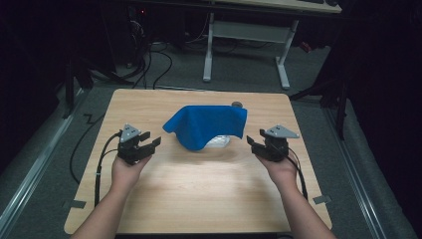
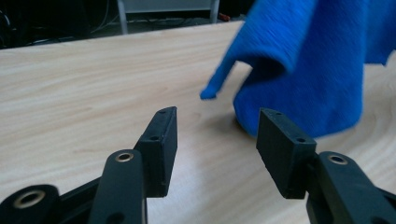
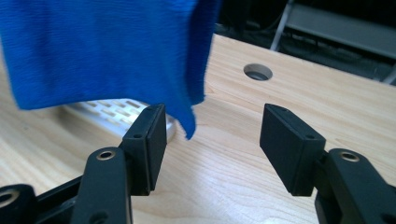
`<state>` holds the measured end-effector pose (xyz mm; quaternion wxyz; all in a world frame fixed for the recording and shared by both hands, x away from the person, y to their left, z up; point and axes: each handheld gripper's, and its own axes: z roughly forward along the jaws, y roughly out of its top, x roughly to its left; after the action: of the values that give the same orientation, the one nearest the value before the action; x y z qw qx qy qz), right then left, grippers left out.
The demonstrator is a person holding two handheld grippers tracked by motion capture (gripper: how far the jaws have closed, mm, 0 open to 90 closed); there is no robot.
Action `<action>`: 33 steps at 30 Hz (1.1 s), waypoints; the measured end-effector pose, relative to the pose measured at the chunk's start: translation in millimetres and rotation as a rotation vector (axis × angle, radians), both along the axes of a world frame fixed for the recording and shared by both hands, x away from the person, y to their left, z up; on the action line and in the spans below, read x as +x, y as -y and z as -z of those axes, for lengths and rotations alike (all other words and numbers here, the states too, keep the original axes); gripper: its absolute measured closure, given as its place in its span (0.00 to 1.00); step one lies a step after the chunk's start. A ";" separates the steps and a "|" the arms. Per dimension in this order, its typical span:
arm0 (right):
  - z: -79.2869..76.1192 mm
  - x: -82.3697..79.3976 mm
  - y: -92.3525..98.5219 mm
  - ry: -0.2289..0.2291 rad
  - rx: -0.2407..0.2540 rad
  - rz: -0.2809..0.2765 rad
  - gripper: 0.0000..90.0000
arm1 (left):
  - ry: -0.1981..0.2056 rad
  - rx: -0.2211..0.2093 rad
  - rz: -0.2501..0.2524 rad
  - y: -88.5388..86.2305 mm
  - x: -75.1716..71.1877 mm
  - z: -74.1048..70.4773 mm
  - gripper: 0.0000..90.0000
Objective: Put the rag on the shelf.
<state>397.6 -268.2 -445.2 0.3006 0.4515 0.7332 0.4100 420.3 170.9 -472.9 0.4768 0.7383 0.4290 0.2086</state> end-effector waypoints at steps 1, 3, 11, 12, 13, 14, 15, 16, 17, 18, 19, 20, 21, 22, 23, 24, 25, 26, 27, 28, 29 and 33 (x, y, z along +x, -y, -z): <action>0.9 -3.1 -0.7 0.002 -0.005 -0.005 0.46 | -0.006 -0.001 0.009 0.7 -5.5 2.3 0.54; 5.9 -12.3 -3.0 -0.008 -0.018 -0.022 0.45 | -0.018 0.000 0.020 2.1 -13.2 6.4 0.54; 28.2 -49.1 -13.0 -0.056 -0.013 -0.065 0.44 | -0.073 0.006 0.095 14.8 -55.4 29.4 0.52; 30.3 -52.3 -14.0 -0.055 -0.016 -0.071 0.44 | -0.077 0.011 0.104 17.1 -60.7 31.9 0.52; 30.3 -52.3 -14.0 -0.055 -0.016 -0.071 0.44 | -0.077 0.011 0.104 17.1 -60.7 31.9 0.51; 33.1 -56.5 -15.5 -0.057 -0.021 -0.078 0.44 | -0.083 0.012 0.116 20.1 -67.4 35.0 0.51; 36.6 -61.6 -17.5 -0.065 -0.021 -0.084 0.44 | -0.089 0.018 0.128 23.2 -74.0 38.1 0.51; 40.1 -66.4 -19.3 -0.072 -0.021 -0.092 0.44 | -0.094 0.021 0.136 25.1 -77.6 40.0 0.51; 42.3 -69.2 -20.4 -0.072 -0.021 -0.098 0.44 | -0.102 0.034 0.145 27.5 -82.0 42.0 0.50; 45.4 -73.2 -21.9 -0.071 -0.022 -0.107 0.44 | -0.106 0.045 0.153 29.9 -86.4 43.8 0.50; 51.3 -80.2 -25.2 -0.079 -0.028 -0.112 0.44 | -0.111 0.069 0.167 33.0 -94.6 46.4 0.50; 51.3 -80.2 -25.2 -0.079 -0.028 -0.112 0.44 | -0.111 0.069 0.167 33.0 -94.6 46.4 0.49; 53.3 -82.5 -26.2 -0.083 -0.029 -0.113 0.44 | -0.118 0.071 0.171 34.9 -101.2 48.9 0.49; 55.9 -86.5 -27.7 -0.095 -0.019 -0.112 0.44 | -0.132 0.057 0.177 36.3 -106.7 51.4 0.49; 57.8 -89.5 -28.3 -0.106 -0.007 -0.114 0.43 | -0.153 0.044 0.189 38.5 -113.2 54.3 0.49; 60.3 -94.3 -29.2 -0.114 0.010 -0.112 0.43 | -0.163 0.049 0.198 39.9 -116.6 55.2 0.49; 65.7 -102.9 -30.3 -0.109 0.024 -0.109 0.42 | -0.158 0.067 0.215 44.4 -123.4 54.9 0.49; 65.7 -102.9 -30.3 -0.109 0.024 -0.109 0.42 | -0.158 0.067 0.215 44.4 -123.4 54.9 0.49; 68.0 -106.3 -30.6 -0.106 0.020 -0.110 0.43 | -0.144 0.083 0.233 46.8 -126.0 53.5 0.49; 70.3 -109.8 -31.2 -0.119 0.015 -0.123 0.42 | -0.143 0.049 0.232 51.2 -128.2 53.7 0.49; 72.1 -110.3 -32.6 -0.117 -0.016 -0.139 0.42 | -0.142 0.043 0.234 54.8 -126.9 54.6 0.48; 75.9 -105.2 -33.3 -0.134 -0.025 -0.138 0.42 | -0.148 0.094 0.261 51.5 -118.3 56.9 0.48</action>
<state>292.5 -235.0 -521.1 0.2275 0.4224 0.7862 0.3896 301.9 119.3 -529.8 0.4318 0.8227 0.3531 0.1099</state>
